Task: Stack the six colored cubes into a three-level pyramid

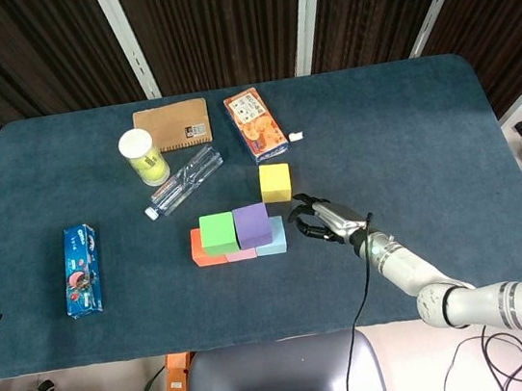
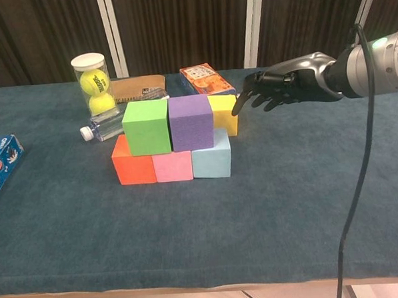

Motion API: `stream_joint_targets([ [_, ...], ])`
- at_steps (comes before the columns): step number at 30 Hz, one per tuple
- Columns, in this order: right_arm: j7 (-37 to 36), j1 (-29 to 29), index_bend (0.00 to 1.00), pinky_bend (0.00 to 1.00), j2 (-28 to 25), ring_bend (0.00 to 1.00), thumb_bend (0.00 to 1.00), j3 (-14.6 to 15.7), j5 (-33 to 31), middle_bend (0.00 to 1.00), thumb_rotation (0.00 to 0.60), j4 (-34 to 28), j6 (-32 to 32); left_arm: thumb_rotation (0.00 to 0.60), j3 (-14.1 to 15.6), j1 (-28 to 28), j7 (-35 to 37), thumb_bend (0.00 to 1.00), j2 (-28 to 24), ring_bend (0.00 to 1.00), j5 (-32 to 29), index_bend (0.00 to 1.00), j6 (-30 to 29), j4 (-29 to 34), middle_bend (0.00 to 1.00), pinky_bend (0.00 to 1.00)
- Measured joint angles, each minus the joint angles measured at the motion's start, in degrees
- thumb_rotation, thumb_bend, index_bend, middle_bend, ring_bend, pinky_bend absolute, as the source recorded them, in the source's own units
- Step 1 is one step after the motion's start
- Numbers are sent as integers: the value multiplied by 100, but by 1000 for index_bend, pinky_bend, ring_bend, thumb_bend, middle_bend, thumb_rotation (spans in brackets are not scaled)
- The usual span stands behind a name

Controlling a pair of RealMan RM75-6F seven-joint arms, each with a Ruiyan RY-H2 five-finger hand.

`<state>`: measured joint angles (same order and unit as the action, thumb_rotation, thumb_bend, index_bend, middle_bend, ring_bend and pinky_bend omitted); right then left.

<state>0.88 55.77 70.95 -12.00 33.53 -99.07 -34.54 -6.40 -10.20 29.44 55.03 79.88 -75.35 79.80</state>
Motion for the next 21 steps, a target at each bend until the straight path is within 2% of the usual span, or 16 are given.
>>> stream_joint_targets([
  [21,-217,228,282,0,230,0,574,119,-42,0,74,76,51,464,20,47,177,40,34,64,53,211,-37,-135,182,51],
])
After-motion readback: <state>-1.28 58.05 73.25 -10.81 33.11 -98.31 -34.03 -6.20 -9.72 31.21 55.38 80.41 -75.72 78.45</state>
